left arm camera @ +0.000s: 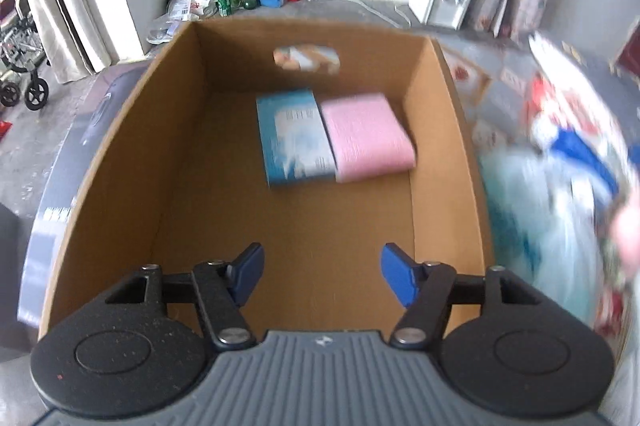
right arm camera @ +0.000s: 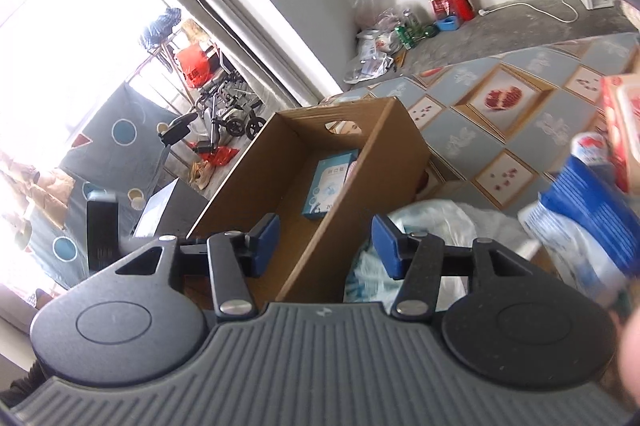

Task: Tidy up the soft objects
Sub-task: 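Move the right tool back toward the pile of items on the table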

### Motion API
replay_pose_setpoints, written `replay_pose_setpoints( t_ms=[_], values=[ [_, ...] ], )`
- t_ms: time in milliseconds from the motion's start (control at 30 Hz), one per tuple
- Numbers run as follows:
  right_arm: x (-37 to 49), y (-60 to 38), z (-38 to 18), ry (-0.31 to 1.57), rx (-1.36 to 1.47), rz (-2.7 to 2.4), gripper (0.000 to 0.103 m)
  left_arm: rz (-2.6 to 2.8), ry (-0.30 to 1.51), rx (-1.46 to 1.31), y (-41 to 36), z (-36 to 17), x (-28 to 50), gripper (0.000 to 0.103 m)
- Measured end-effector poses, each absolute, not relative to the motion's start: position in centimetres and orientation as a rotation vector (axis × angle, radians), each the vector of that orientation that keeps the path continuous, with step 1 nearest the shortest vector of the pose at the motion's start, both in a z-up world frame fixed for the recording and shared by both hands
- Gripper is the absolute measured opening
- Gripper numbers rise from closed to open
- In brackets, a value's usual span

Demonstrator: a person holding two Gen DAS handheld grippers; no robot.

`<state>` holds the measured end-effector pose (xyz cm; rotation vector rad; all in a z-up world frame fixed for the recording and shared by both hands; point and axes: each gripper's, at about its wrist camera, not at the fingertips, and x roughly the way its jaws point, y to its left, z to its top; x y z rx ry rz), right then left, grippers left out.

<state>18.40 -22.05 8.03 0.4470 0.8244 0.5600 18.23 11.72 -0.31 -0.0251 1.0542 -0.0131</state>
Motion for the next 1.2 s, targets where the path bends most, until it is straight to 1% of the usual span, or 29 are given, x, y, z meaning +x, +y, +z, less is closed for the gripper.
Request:
replay_pose_setpoints(
  t_ms=[133, 300, 333, 467, 700, 867, 1000, 1067, 1100, 1200],
  values=[
    [16.2, -22.4, 8.0, 0.824, 0.466, 0.565, 0.052, -0.012, 1.123, 0.001, 10.0, -2.1, 15.8, 0.058],
    [13.8, -22.3, 8.4, 0.808, 0.471, 0.566, 0.054, -0.064, 1.178, -0.015, 8.9, -3.5, 14.0, 0.056],
    [13.5, -22.4, 8.5, 0.804, 0.471, 0.564, 0.054, -0.069, 1.176, -0.021, 8.8, -3.5, 13.7, 0.052],
    [12.1, -22.6, 8.8, 0.790, 0.474, 0.558, 0.057, -0.083, 1.178, -0.056, 8.7, -3.2, 12.2, 0.050],
    [11.3, -22.8, 9.1, 0.782, 0.487, 0.555, 0.058, -0.086, 1.158, -0.033, 7.2, -2.4, 10.7, 0.047],
    [11.0, -23.6, 9.2, 0.772, 0.488, 0.546, 0.060, -0.105, 1.137, -0.018, 6.5, -1.8, 10.3, 0.047],
    [11.0, -24.5, 9.0, 0.770, 0.487, 0.517, 0.062, -0.119, 1.111, -0.004, 6.2, -1.4, 9.8, 0.050],
    [11.0, -25.3, 8.8, 0.772, 0.492, 0.494, 0.062, -0.118, 1.094, 0.018, 6.1, -1.2, 9.7, 0.056],
    [11.0, -25.8, 8.7, 0.770, 0.494, 0.479, 0.062, -0.110, 1.083, 0.034, 6.1, -1.1, 9.5, 0.065],
    [10.9, -27.9, 8.9, 0.749, 0.503, 0.428, 0.063, -0.086, 1.015, 0.071, 6.0, -0.5, 8.6, 0.077]
  ],
)
